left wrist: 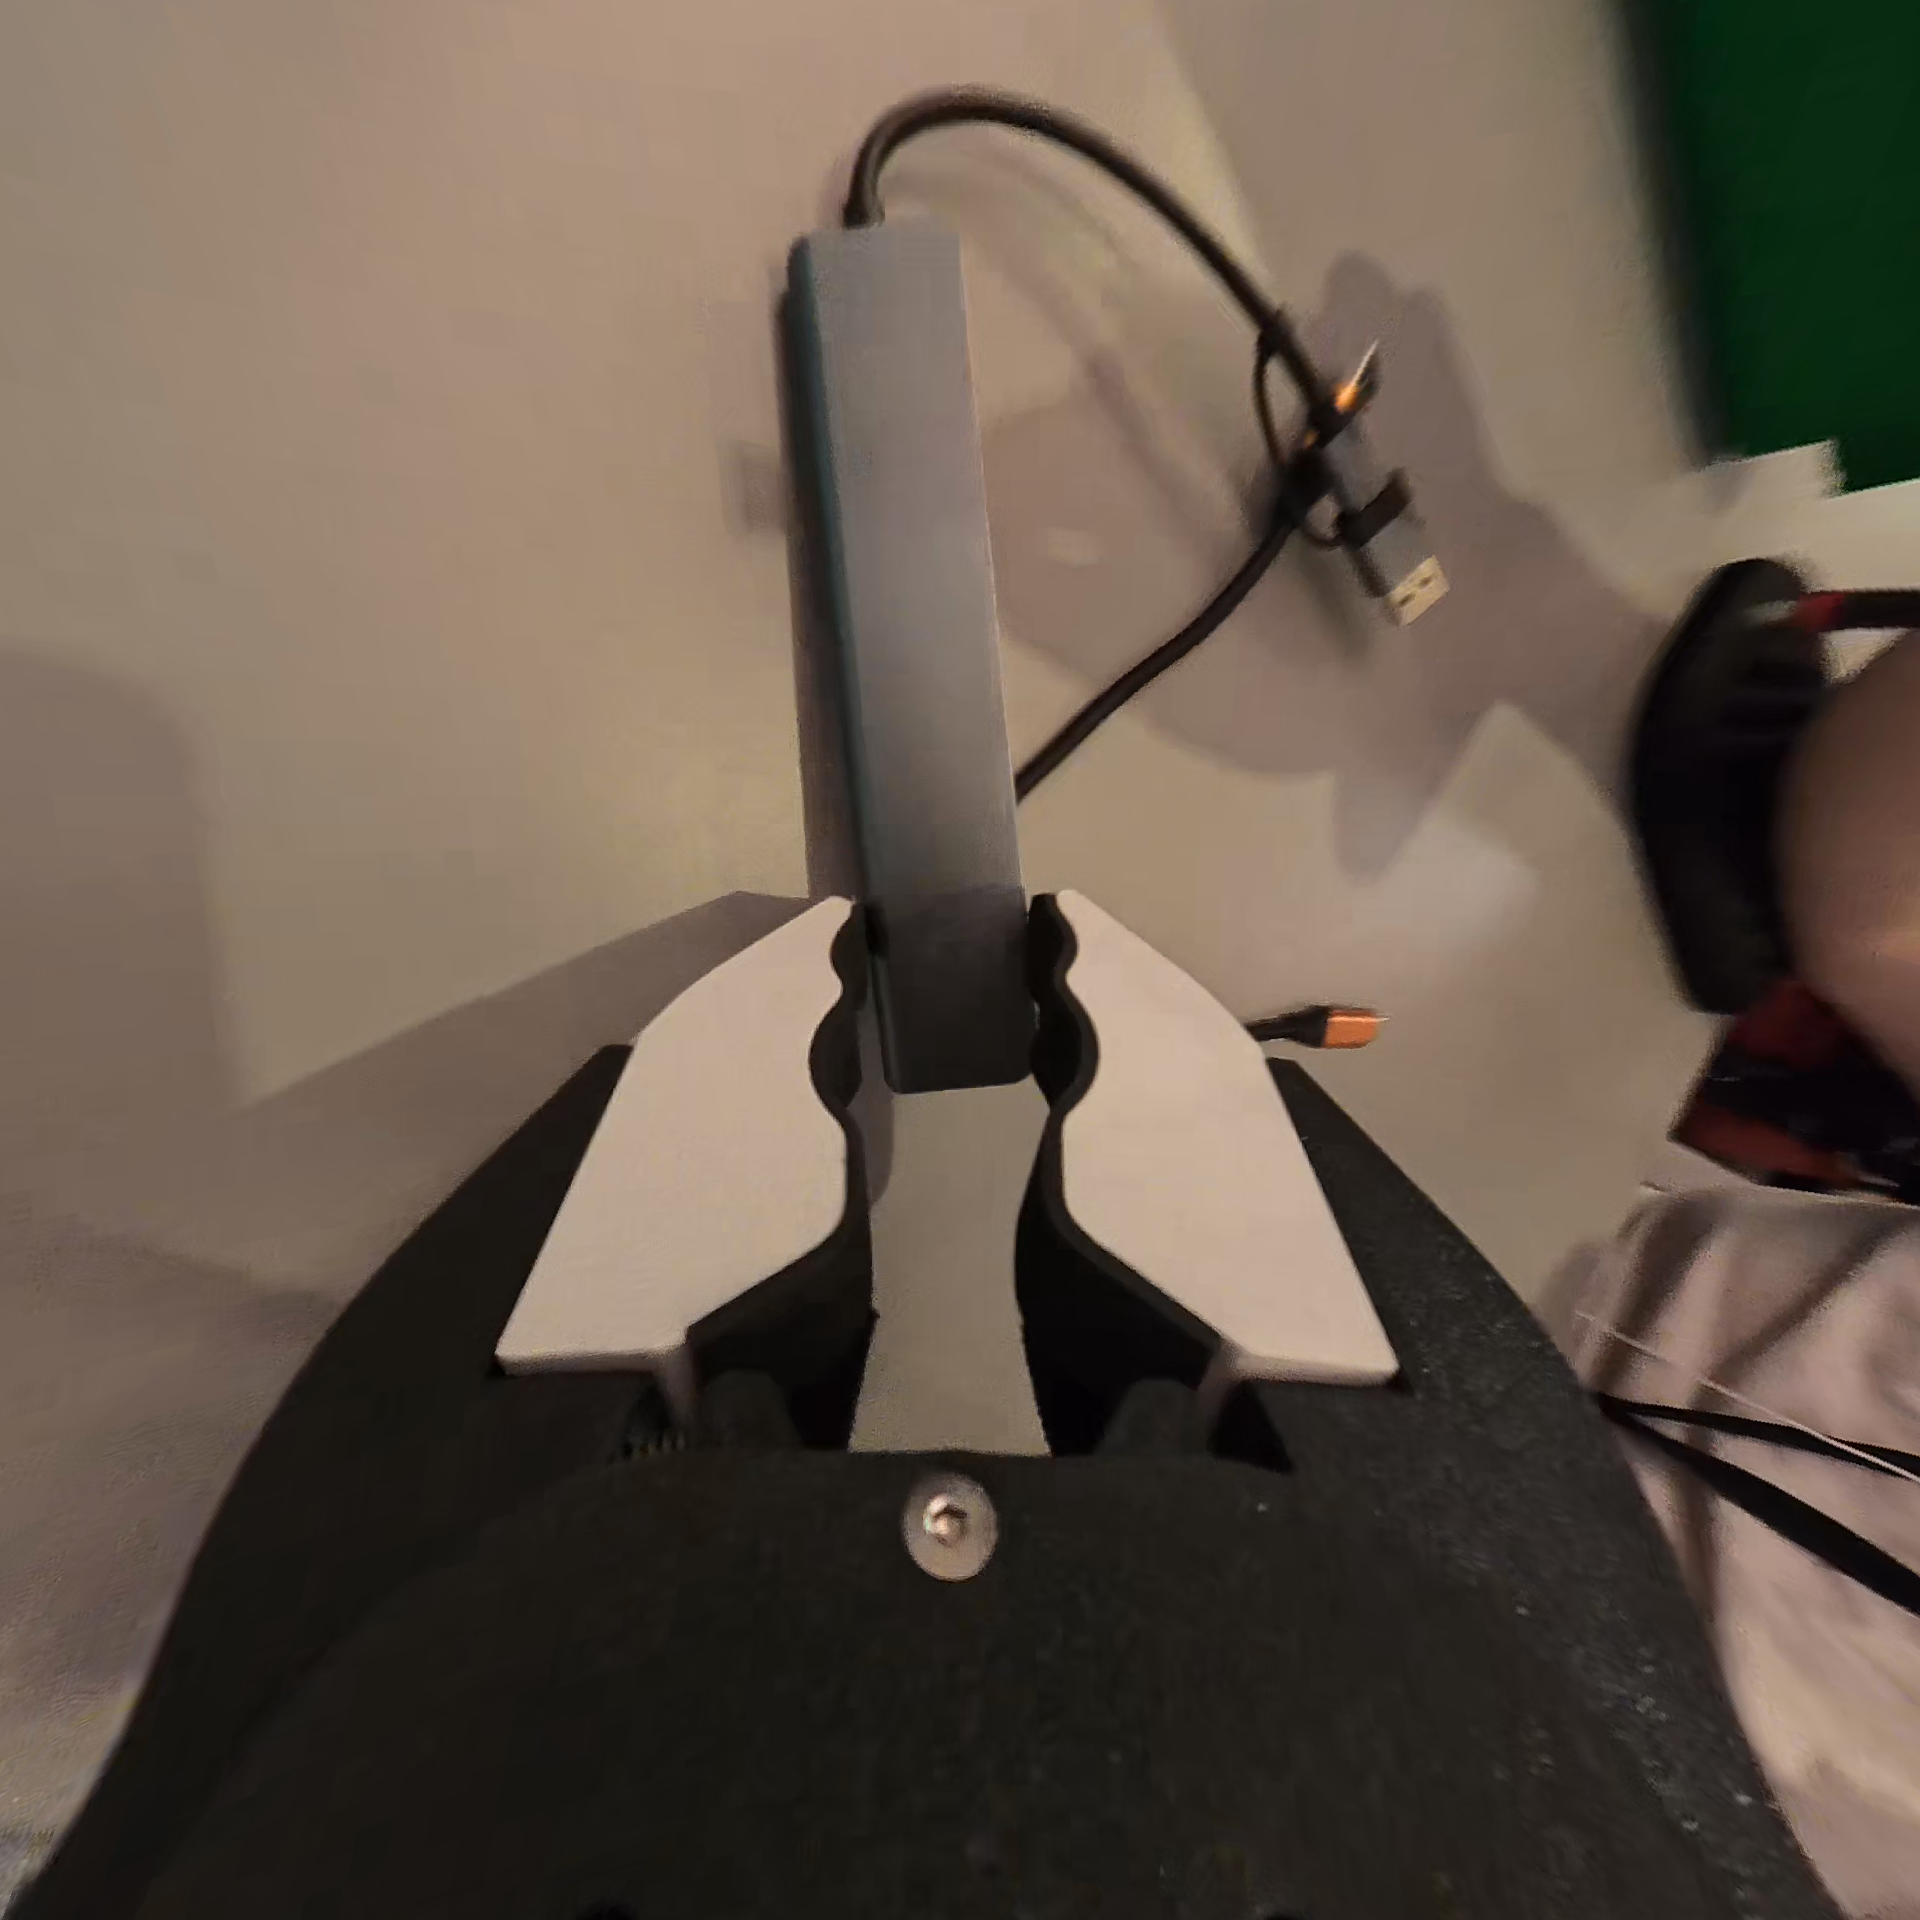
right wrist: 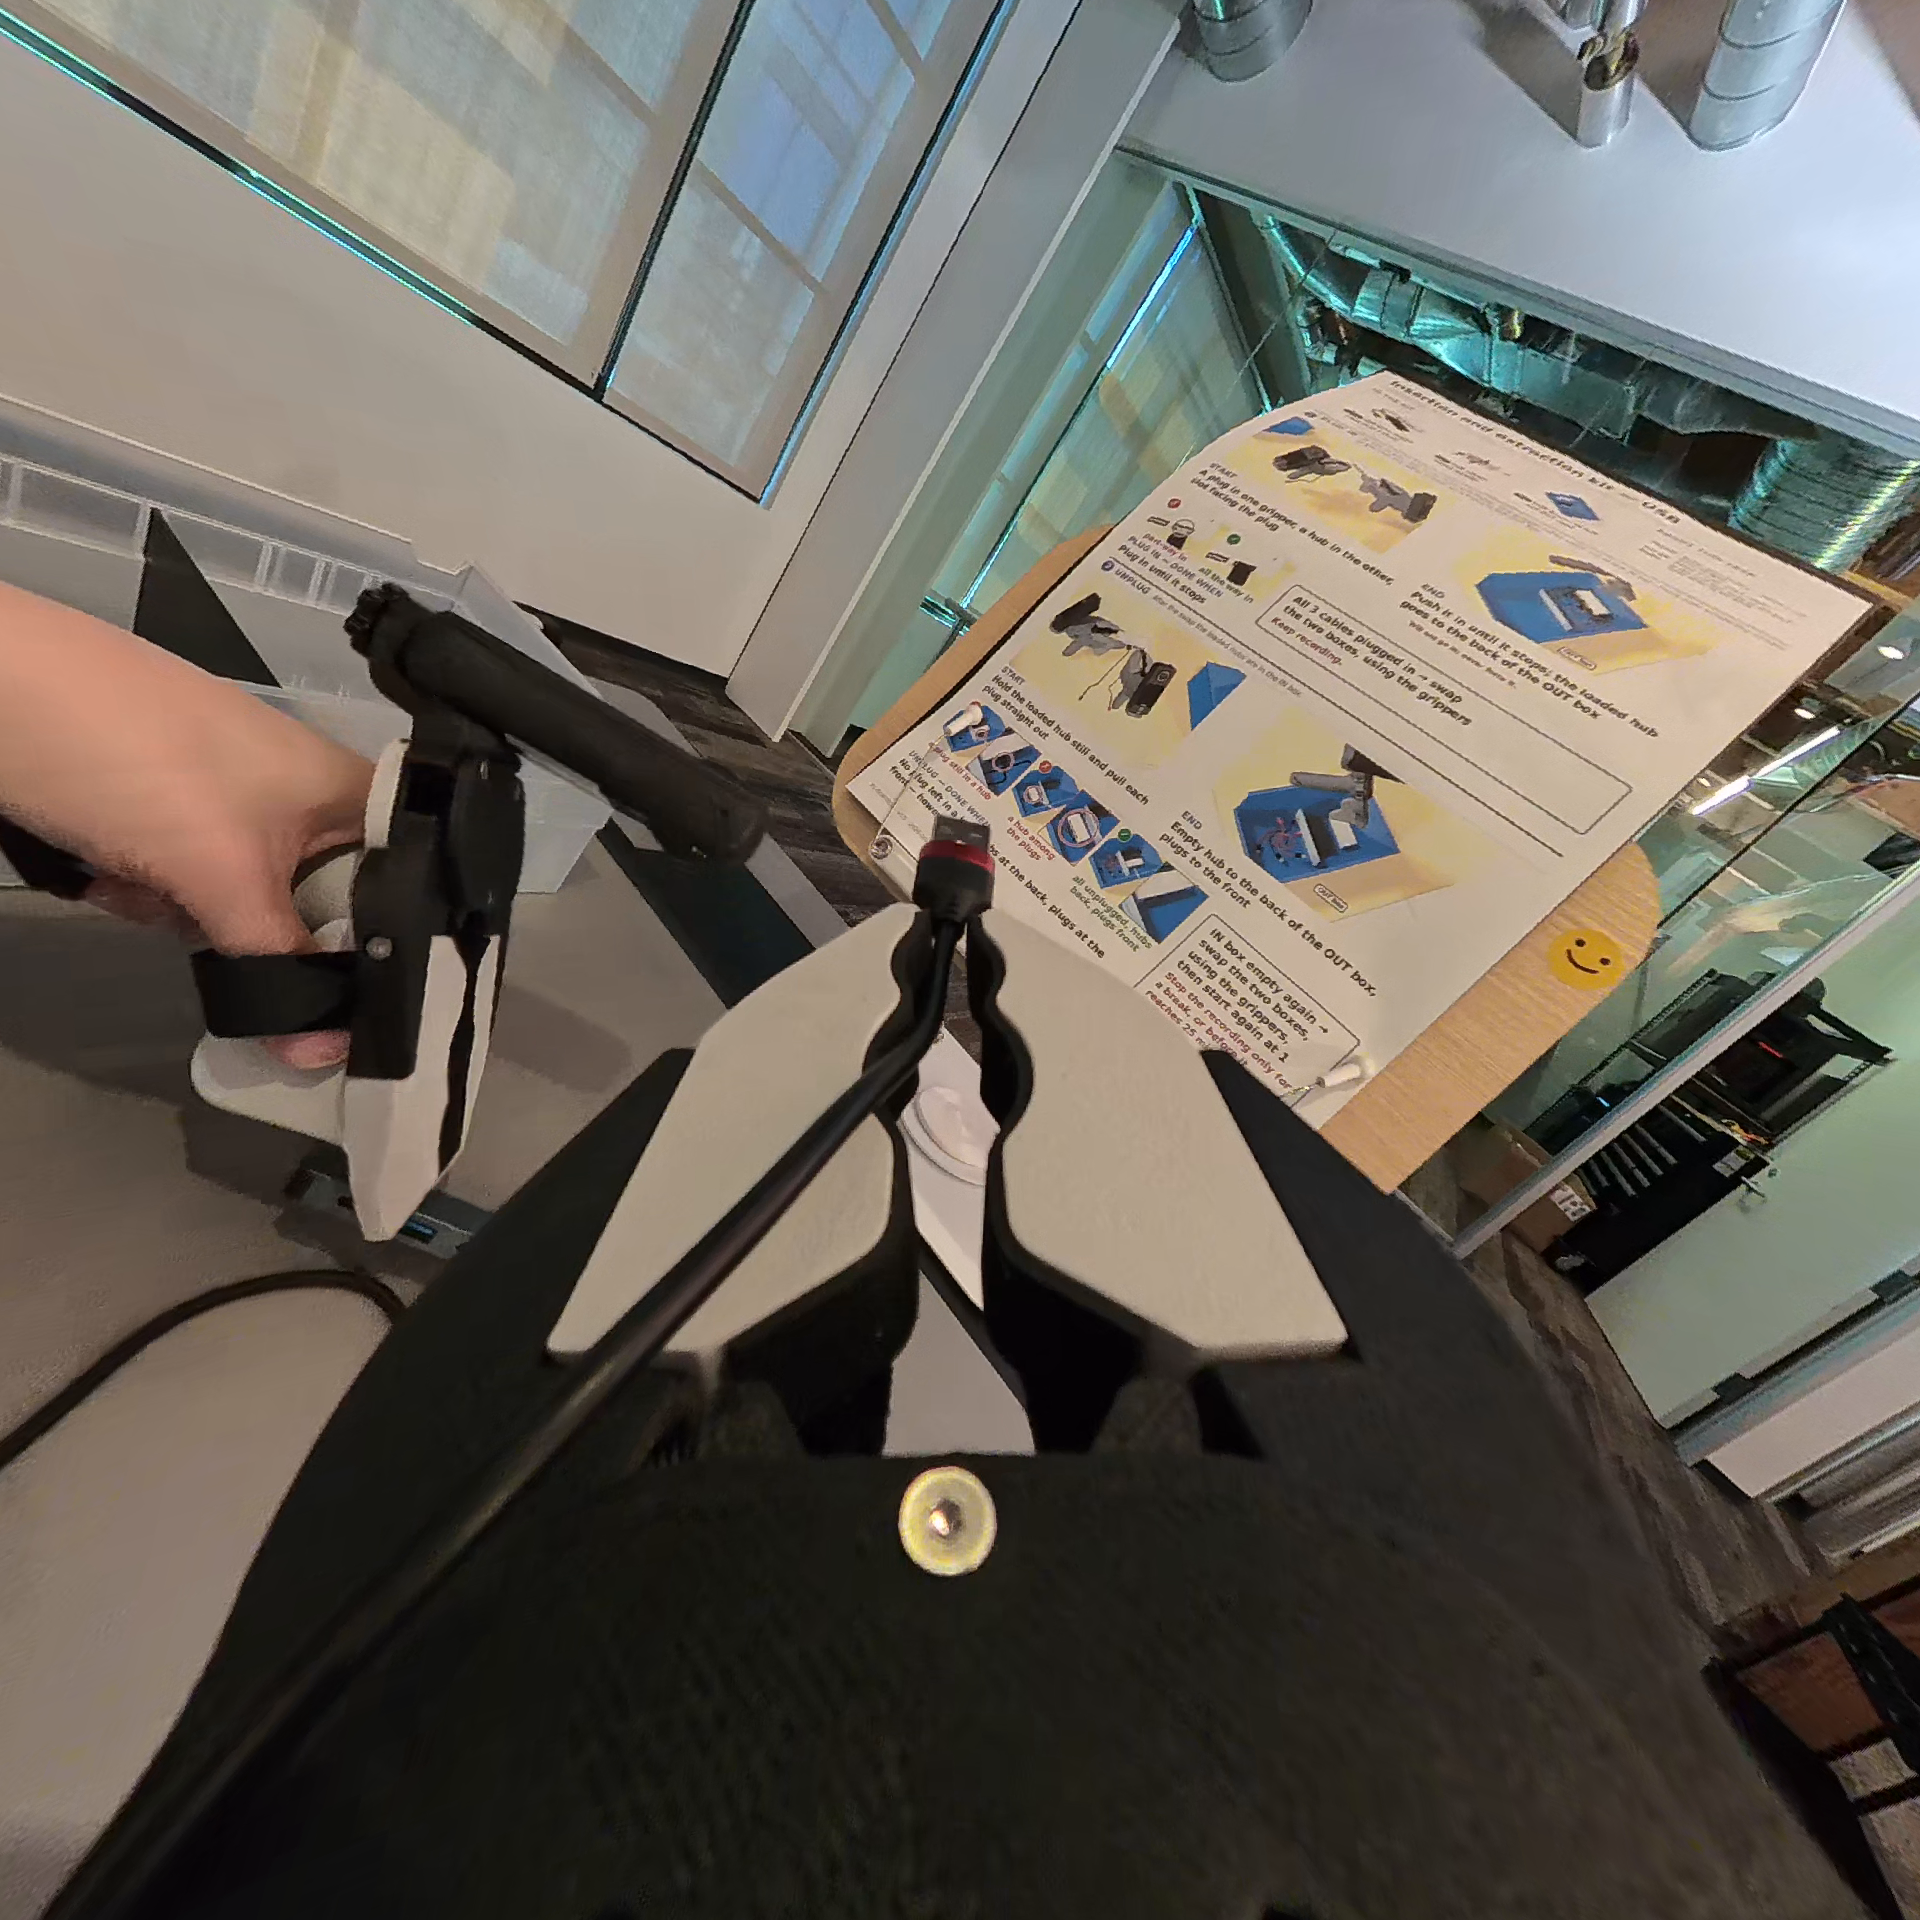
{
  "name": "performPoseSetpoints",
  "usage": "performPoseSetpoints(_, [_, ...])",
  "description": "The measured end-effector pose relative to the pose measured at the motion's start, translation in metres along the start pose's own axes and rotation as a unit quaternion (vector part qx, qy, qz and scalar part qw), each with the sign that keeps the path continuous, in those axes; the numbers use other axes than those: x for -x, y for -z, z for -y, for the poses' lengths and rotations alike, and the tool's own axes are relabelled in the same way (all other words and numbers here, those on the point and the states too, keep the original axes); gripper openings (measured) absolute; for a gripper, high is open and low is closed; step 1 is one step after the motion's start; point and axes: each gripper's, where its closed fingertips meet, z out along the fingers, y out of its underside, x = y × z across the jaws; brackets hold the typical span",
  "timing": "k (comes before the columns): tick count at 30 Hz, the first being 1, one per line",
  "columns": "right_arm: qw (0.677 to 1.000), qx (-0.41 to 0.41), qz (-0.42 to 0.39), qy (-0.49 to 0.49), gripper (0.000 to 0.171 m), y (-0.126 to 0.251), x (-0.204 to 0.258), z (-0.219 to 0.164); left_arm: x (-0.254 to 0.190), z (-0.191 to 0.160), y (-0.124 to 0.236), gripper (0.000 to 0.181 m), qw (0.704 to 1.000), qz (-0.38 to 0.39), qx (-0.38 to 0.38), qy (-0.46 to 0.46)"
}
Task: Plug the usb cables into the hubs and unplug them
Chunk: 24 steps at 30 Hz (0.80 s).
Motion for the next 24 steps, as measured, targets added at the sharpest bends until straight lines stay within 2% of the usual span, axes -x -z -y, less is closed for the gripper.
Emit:
performPoseSetpoints(4, [1.000, 0.001, -0.001, -0.005, 0.007, 0.001, -0.003, 0.000, -0.015, 0.003, 0.001, 0.029, 0.998, -0.068, -0.015, 0.004])
performPoseSetpoints(13, [1.000, 0.017, 0.002, -0.016, 0.006, -0.001, -0.003, -0.007, -0.031, 0.023, 0.021, 0.029, 0.987, -0.131, -0.093, 0.006])
performPoseSetpoints(20, [0.999, 0.039, 0.010, -0.018, 0.006, -0.006, 0.006, -0.012, -0.033, 0.047, 0.054, 0.029, 0.963, -0.172, -0.206, 0.040])
performPoseSetpoints(24, [0.996, 0.079, 0.021, -0.038, 0.006, -0.011, 0.016, -0.013, -0.044, 0.058, 0.072, 0.029, 0.947, -0.195, -0.251, 0.040])
